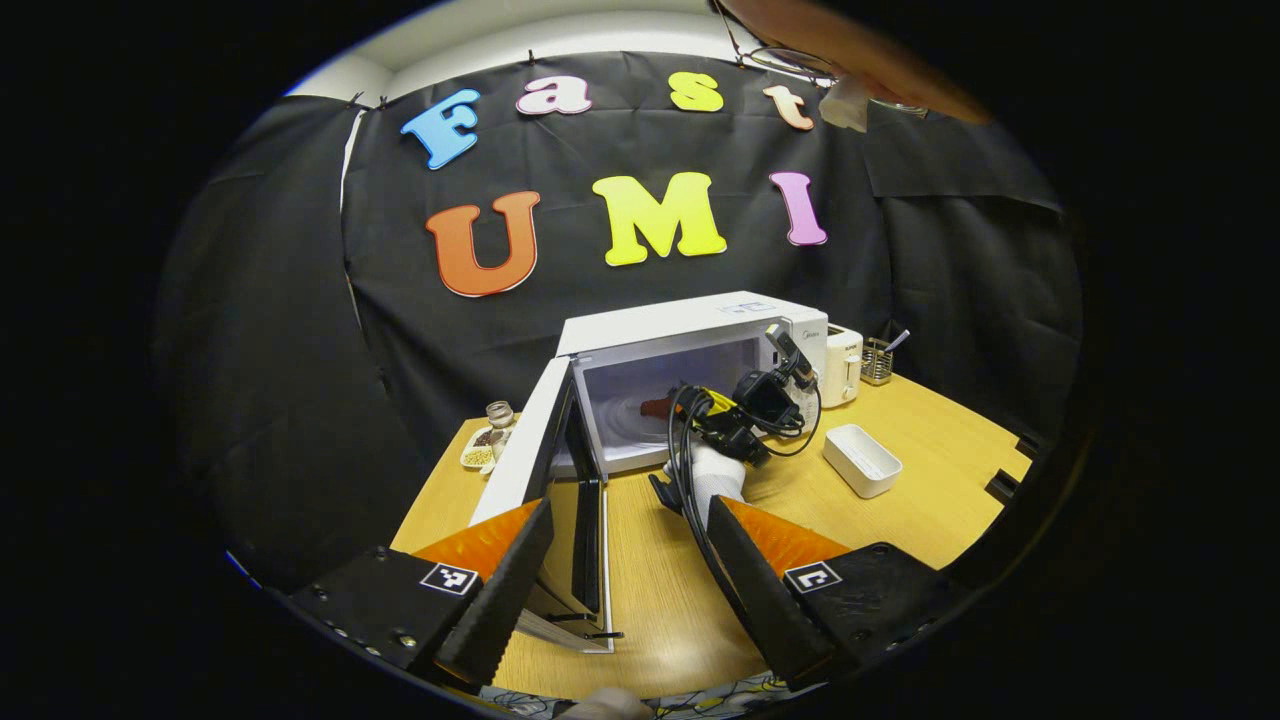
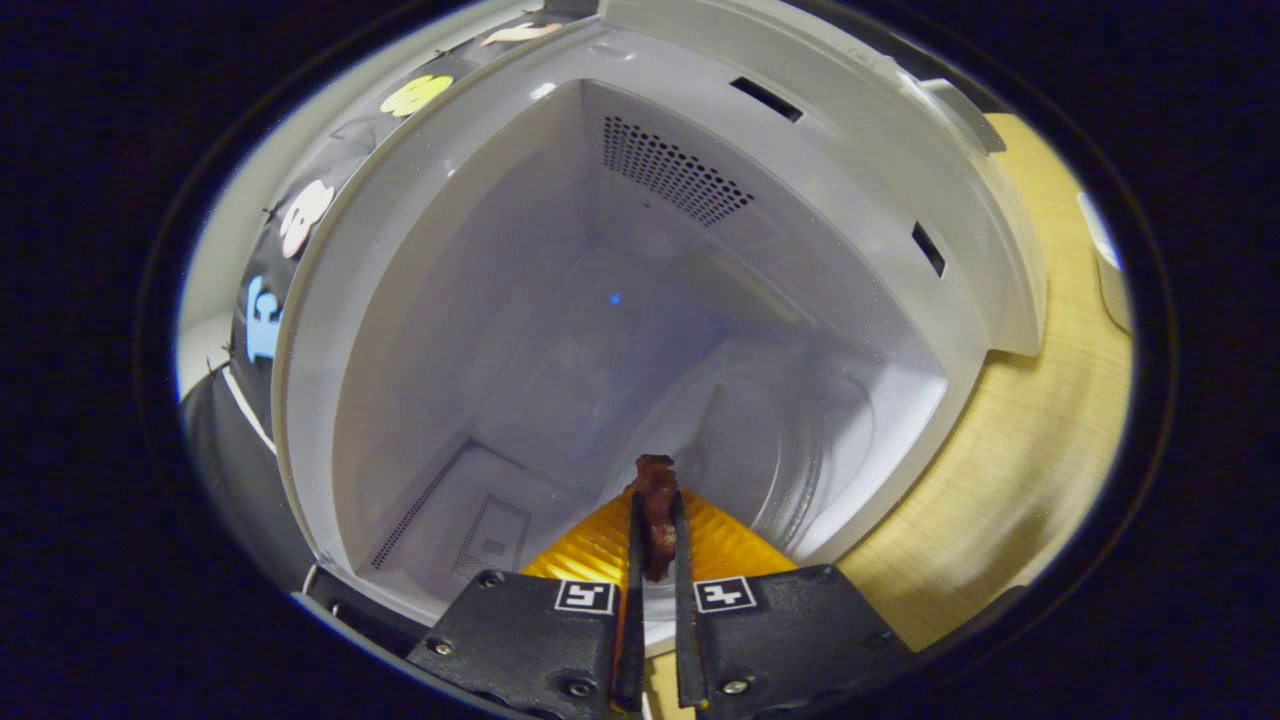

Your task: Open the microwave oven with the left hand, put the food in, and close the microwave oven.

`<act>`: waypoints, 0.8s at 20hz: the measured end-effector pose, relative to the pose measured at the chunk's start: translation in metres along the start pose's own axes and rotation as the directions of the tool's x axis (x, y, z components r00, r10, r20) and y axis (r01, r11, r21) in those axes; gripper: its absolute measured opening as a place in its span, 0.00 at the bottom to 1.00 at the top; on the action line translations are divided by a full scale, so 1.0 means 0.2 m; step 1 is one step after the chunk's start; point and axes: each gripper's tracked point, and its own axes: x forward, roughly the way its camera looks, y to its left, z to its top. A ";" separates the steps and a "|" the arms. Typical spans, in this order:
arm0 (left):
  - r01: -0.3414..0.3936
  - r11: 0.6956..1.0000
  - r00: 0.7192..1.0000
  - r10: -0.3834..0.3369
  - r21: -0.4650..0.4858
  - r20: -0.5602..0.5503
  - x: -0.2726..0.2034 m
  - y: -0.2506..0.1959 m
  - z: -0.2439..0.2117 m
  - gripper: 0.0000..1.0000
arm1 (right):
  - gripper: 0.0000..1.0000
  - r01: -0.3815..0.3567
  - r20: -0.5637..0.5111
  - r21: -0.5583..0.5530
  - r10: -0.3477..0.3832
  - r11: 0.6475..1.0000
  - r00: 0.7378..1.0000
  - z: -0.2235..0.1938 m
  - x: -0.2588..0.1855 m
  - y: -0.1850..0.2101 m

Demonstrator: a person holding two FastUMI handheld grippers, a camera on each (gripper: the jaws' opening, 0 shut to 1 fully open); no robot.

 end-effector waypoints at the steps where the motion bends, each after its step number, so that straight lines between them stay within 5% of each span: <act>1: 0.003 1.000 1.000 -0.003 0.000 -0.002 0.01 -0.01 0.00 0.95 | 0.17 0.006 0.002 -0.036 -0.006 0.999 1.000 0.00 0.01 -0.01; 2: 0.002 1.000 1.000 -0.002 0.000 -0.004 0.01 -0.01 0.00 0.95 | 0.10 0.016 0.005 -0.072 -0.016 0.997 1.000 0.01 0.01 -0.02; 4: 0.000 1.000 1.000 0.000 -0.010 0.000 0.02 -0.02 0.02 0.95 | 0.23 0.028 0.015 -0.145 -0.026 0.989 1.000 0.02 0.01 -0.02; 9: -0.006 1.000 1.000 0.006 -0.018 -0.004 0.02 -0.02 0.01 0.95 | 0.30 0.053 0.043 -0.348 -0.041 0.936 0.998 0.07 0.01 -0.01; 13: -0.010 1.000 1.000 0.010 -0.019 -0.002 0.03 -0.02 0.02 0.95 | 0.33 0.079 0.054 -0.388 -0.063 0.918 0.997 0.12 -0.02 -0.04; 16: -0.007 1.000 1.000 0.007 -0.019 0.003 0.02 -0.04 0.01 0.95 | 0.53 0.093 0.078 -0.482 -0.063 0.871 0.995 0.15 -0.05 -0.06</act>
